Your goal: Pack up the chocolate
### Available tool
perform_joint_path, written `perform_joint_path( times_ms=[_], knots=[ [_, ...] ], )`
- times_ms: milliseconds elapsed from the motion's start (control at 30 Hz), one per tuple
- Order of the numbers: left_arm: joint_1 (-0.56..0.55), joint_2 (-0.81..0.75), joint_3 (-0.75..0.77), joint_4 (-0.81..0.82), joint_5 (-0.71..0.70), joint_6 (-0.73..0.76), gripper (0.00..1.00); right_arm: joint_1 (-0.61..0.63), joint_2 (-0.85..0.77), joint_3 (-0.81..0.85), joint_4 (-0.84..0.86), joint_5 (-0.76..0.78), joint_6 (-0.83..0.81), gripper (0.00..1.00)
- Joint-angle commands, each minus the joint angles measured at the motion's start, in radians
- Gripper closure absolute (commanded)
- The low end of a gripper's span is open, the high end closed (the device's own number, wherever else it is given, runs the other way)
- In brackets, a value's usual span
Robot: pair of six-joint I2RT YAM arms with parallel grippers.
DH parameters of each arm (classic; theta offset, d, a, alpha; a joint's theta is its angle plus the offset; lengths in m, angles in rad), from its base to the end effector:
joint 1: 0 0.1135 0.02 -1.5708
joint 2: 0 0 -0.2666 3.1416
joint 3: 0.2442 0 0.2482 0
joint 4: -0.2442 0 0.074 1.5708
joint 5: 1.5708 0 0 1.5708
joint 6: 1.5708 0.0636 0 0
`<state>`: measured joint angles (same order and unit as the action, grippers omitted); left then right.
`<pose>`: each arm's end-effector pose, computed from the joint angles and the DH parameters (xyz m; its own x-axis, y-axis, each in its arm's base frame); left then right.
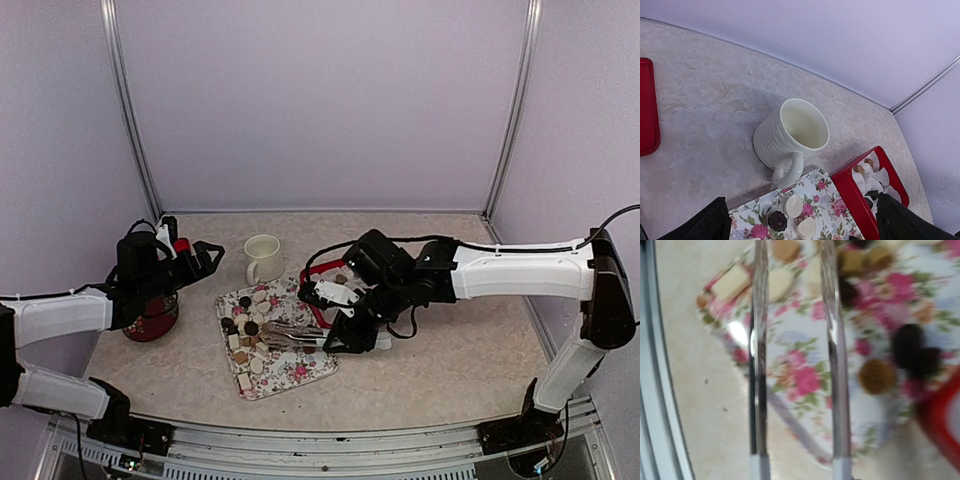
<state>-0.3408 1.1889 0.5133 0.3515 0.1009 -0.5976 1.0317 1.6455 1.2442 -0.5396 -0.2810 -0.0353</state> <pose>0.2582 -0.0984 0.2134 -0.4859 -0.4216 -0.7656 0.1804 0.8087 -0.5599 0.1721 0.3220 0.2313 -0.3825 -0.7055 -0.5966 -0.9224 0.3284 0.2032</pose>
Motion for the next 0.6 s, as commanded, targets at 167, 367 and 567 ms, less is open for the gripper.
perform_joint_path(
  times_ms=[167,367,567],
  knots=[
    [0.003,-0.017,-0.002,0.014,0.002,0.001,0.01,0.079,0.097,0.005,0.054,0.013,0.014,0.62],
    [0.003,-0.018,-0.004,0.015,-0.001,0.003,0.01,0.095,0.157,0.022,0.051,0.041,0.018,0.62],
    [0.003,-0.018,-0.004,0.014,-0.004,0.007,0.01,0.103,0.195,0.033,0.052,0.044,0.014,0.61]
  ],
)
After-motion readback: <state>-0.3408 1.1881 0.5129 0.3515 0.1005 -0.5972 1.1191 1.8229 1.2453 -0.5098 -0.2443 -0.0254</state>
